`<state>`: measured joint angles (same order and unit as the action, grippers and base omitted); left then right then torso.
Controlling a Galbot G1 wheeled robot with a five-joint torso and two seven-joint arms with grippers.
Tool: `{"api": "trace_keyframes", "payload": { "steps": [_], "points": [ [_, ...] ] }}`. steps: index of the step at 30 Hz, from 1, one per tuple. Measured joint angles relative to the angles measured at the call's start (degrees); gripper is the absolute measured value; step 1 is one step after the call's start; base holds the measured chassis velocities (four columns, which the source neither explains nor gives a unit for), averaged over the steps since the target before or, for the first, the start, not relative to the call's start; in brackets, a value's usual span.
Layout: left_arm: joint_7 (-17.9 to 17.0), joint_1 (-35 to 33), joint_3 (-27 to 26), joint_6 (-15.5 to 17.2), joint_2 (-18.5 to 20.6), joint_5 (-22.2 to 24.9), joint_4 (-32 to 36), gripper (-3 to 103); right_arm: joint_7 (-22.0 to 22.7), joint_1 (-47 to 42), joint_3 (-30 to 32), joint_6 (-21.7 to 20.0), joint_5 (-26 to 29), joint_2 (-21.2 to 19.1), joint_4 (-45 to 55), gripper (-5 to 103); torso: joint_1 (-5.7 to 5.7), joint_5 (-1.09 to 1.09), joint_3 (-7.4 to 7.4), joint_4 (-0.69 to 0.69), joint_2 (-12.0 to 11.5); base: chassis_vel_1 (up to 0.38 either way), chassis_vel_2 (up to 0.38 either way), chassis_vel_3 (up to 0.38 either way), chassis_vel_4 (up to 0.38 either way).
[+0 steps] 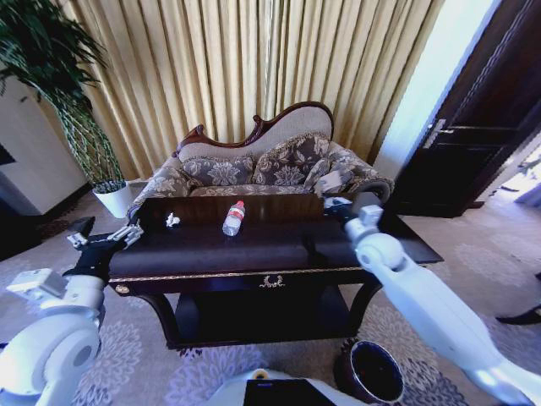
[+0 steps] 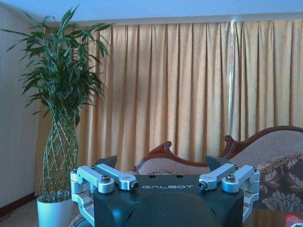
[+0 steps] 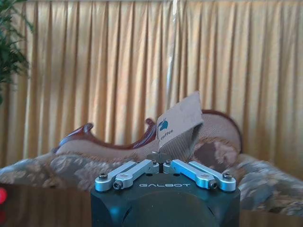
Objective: Move to the front of the table and place the trash on the table into the trash bin.
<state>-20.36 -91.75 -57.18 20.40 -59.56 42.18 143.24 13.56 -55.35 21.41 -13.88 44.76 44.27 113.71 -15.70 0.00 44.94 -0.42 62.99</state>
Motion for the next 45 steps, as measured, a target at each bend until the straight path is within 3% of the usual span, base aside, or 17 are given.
{"api": "trace_keyframes", "payload": {
  "steps": [9,15,45],
  "points": [
    [0.2,0.2,-0.2,0.0,0.3,1.1,-0.5,100,-0.2,-13.8,11.5,-0.4,1.5,-0.7,6.0,0,0.01,-0.01,0.0,-0.01,0.0,0.0,0.0,0.0,0.0],
    [0.3,0.5,0.1,0.0,1.0,1.1,-0.4,100,-0.5,-17.7,15.0,-0.4,1.4,0.1,8.1,0,0.0,-0.01,0.0,0.0,0.0,0.0,0.0,0.0,0.0],
    [0.3,-1.3,-1.0,0.0,0.8,1.0,0.0,100,-0.5,-23.7,19.3,-0.5,0.1,3.3,12.3,0,0.0,-0.01,0.0,0.0,0.0,0.051,-0.053,-0.056,0.055]
  ]
}}
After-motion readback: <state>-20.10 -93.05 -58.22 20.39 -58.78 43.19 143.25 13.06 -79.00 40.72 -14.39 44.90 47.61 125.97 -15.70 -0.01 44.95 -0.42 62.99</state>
